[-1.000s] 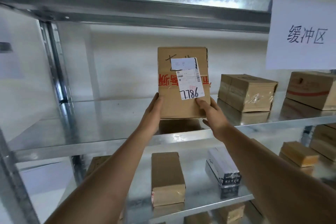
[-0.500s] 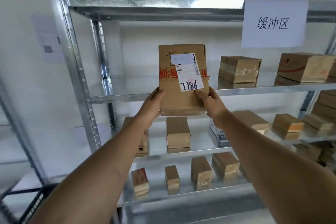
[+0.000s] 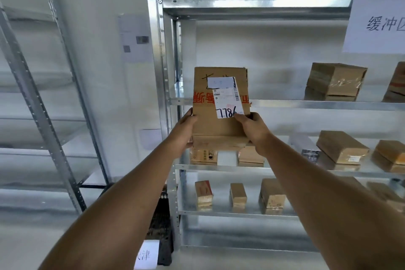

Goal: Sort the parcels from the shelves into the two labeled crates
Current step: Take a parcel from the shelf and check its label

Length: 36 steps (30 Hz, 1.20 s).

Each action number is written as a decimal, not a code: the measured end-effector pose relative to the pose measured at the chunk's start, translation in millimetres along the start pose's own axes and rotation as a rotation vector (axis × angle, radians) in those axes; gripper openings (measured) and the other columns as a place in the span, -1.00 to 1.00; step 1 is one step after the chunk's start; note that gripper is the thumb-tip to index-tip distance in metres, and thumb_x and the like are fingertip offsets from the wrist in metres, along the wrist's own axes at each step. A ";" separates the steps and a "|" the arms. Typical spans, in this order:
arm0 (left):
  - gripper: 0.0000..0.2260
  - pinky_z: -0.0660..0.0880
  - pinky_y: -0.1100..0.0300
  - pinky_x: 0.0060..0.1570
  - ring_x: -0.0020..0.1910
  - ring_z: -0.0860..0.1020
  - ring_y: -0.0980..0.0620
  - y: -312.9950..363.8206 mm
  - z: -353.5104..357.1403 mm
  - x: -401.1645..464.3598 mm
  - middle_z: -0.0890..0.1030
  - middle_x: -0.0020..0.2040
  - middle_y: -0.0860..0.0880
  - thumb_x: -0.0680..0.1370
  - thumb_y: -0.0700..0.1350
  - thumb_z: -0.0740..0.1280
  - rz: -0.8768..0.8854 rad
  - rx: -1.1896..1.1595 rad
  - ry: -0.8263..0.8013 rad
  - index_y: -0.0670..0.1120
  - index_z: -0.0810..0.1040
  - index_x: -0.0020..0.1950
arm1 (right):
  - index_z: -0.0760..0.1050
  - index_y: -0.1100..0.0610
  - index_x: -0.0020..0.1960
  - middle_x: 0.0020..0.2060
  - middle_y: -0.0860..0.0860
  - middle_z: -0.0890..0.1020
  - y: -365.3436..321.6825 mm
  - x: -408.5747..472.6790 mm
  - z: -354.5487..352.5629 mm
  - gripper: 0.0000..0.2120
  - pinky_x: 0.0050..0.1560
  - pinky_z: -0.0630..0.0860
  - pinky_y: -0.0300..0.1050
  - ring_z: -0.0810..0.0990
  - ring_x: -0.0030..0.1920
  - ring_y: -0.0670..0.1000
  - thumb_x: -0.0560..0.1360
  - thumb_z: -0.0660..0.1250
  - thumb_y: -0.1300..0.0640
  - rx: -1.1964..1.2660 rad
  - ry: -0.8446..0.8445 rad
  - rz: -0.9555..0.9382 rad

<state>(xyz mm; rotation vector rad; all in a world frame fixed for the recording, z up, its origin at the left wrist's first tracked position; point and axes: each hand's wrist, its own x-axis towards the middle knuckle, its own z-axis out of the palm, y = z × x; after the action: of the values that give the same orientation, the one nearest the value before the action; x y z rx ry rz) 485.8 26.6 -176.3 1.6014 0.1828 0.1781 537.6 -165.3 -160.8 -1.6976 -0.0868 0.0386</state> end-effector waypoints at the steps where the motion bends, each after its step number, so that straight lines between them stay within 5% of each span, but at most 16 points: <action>1: -0.71 0.47 -0.05 0.22 0.22 0.53 0.00 -3.0 -14.2 -3.1 0.59 0.21 0.11 0.69 0.05 0.13 -0.011 -0.009 0.016 0.29 0.40 0.39 | 0.35 0.09 0.38 0.18 -0.02 0.52 -0.2 -1.9 14.5 -0.58 0.23 0.45 0.00 0.50 0.19 0.06 0.60 0.33 -0.03 -0.005 -0.015 0.003; 4: -0.71 0.46 0.03 0.08 0.20 0.54 0.03 -13.6 -61.8 -6.2 0.58 0.20 0.13 0.69 0.10 0.11 -0.027 -0.022 0.056 0.28 0.37 0.41 | 0.34 0.10 0.38 0.15 -0.03 0.50 -0.5 -6.1 63.5 -0.60 0.14 0.41 -0.04 0.46 0.15 0.04 0.61 0.32 -0.01 -0.025 -0.063 0.012; 10: -0.64 0.45 -0.07 0.29 0.32 0.50 -0.03 -36.4 -168.9 2.4 0.51 0.37 0.11 0.67 0.21 0.11 -0.071 0.004 0.099 0.29 0.34 0.48 | 0.34 0.10 0.41 0.30 0.02 0.54 3.6 -9.9 173.7 -0.54 0.24 0.42 -0.04 0.46 0.19 0.03 0.59 0.35 -0.03 -0.025 -0.101 0.033; 13: -0.66 0.43 -0.12 0.34 0.29 0.52 0.00 -45.1 -223.0 11.6 0.54 0.34 0.15 0.66 0.22 0.11 -0.087 0.017 0.090 0.31 0.38 0.44 | 0.33 0.11 0.42 0.13 -0.06 0.53 2.1 -13.2 225.4 -0.59 0.15 0.35 -0.13 0.38 0.13 -0.03 0.63 0.30 0.03 -0.027 -0.097 0.029; 17: -0.68 0.43 -0.07 0.32 0.27 0.53 0.04 -59.4 -292.0 25.8 0.57 0.22 0.21 0.67 0.21 0.10 -0.122 0.024 0.073 0.32 0.39 0.41 | 0.41 0.07 0.37 0.27 -0.02 0.54 9.0 -9.9 298.5 -0.64 0.21 0.40 -0.08 0.44 0.15 -0.02 0.61 0.33 0.02 -0.013 -0.097 0.038; 23: -0.65 0.41 -0.14 0.36 0.30 0.51 0.01 -93.9 -375.9 58.1 0.55 0.33 0.15 0.66 0.22 0.10 -0.204 0.053 0.078 0.32 0.37 0.44 | 0.37 0.06 0.30 0.15 0.03 0.53 31.2 7.5 391.4 -0.72 0.21 0.46 0.01 0.49 0.15 0.04 0.62 0.30 0.04 -0.020 -0.123 0.109; 28: -0.69 0.44 0.02 0.12 0.22 0.52 0.03 -128.0 -429.0 102.2 0.57 0.21 0.14 0.69 0.11 0.09 -0.264 0.013 0.097 0.26 0.39 0.42 | 0.34 0.06 0.26 0.10 0.03 0.53 60.0 53.8 461.0 -0.71 0.07 0.42 -0.03 0.50 0.11 0.04 0.62 0.31 0.01 -0.044 -0.154 0.170; 36: -0.76 0.41 0.06 0.02 0.03 0.53 0.12 -178.8 -499.6 218.2 0.56 0.05 0.16 0.74 0.00 0.00 -0.330 0.004 0.097 0.20 0.38 0.31 | 0.29 0.14 0.39 0.18 0.08 0.53 119.0 169.3 571.3 -0.56 0.03 0.47 -0.04 0.52 0.10 0.04 0.59 0.32 0.02 -0.048 -0.192 0.277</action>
<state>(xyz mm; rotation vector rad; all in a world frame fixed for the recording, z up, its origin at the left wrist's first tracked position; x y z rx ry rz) 583.8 569.0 -335.6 1.5434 0.5179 -0.0009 666.9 398.1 -347.9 -1.7398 0.0046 0.4097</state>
